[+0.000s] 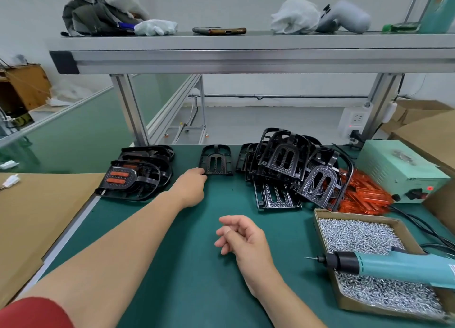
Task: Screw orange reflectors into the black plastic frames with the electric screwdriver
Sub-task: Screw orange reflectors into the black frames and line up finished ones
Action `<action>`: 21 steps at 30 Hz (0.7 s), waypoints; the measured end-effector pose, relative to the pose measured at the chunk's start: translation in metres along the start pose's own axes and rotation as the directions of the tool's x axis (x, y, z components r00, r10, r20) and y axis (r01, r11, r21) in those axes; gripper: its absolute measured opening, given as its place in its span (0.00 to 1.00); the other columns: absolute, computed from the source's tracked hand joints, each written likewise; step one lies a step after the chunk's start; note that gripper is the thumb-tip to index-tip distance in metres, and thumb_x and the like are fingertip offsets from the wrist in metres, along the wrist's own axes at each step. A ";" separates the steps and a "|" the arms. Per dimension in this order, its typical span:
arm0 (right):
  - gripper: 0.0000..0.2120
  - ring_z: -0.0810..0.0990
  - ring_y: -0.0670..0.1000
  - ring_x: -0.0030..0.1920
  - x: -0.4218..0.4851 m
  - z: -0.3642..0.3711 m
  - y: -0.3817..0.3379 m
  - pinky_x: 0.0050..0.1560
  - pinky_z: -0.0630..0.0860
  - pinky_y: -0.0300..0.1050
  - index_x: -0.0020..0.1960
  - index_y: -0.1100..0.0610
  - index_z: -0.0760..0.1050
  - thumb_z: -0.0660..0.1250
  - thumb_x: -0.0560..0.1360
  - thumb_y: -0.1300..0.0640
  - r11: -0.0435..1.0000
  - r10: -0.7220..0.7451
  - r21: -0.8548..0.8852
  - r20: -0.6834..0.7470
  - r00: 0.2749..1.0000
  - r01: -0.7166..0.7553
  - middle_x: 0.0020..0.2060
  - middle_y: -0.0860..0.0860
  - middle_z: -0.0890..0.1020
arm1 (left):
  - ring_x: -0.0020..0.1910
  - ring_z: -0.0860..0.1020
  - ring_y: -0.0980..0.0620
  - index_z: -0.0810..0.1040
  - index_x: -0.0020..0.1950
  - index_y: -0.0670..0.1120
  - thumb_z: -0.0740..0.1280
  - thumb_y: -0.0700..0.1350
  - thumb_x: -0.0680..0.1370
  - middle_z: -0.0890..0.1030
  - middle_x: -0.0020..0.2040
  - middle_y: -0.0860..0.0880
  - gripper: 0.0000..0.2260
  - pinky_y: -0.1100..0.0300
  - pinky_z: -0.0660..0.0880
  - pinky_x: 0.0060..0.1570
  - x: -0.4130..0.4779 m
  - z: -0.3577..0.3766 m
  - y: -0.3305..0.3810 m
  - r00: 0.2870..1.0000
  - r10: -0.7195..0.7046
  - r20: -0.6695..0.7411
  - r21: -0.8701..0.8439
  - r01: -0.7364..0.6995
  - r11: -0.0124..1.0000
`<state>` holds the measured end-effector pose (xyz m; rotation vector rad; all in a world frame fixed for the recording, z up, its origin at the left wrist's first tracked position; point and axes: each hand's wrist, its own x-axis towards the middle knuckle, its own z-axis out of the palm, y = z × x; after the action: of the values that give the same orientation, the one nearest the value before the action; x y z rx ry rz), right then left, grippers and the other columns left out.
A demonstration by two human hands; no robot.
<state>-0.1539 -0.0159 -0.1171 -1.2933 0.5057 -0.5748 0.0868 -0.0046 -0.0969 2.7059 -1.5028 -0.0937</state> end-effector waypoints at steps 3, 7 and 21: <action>0.11 0.79 0.50 0.35 0.000 0.000 0.000 0.40 0.76 0.42 0.54 0.61 0.79 0.61 0.78 0.71 1.000 0.008 -0.004 -0.004 1.000 -0.008 0.38 0.53 0.83 | 0.63 0.74 0.42 0.79 0.59 0.34 0.59 0.32 0.75 0.75 0.65 0.41 0.16 0.51 0.69 0.65 -0.016 0.005 0.005 0.998 0.000 -0.059 -0.117 -0.006 0.993; 0.11 0.79 0.51 0.35 0.000 0.000 0.000 0.40 0.76 0.43 0.54 0.61 0.79 0.61 0.78 0.71 1.000 0.012 0.003 -0.022 1.000 -0.012 0.37 0.51 0.84 | 0.66 0.73 0.43 0.80 0.60 0.33 0.60 0.34 0.77 0.75 0.67 0.41 0.15 0.57 0.65 0.69 -0.047 0.011 0.009 0.989 0.012 -0.145 -0.189 -0.040 0.981; 0.10 0.80 0.45 0.33 0.001 0.000 0.001 0.37 0.77 0.36 0.51 0.61 0.79 0.62 0.79 0.71 0.998 -0.061 -0.025 -0.144 0.988 0.058 0.41 0.55 0.83 | 0.55 0.72 0.54 0.86 0.47 0.42 0.69 0.37 0.78 0.83 0.52 0.52 0.06 0.69 0.63 0.56 -0.156 0.032 0.035 0.892 -0.193 -0.409 -0.455 -0.016 0.890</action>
<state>-0.1531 -0.0166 -0.1181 -1.2955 0.5955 -0.7180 -0.0279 0.1090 -0.1217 2.2225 -1.0604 0.1508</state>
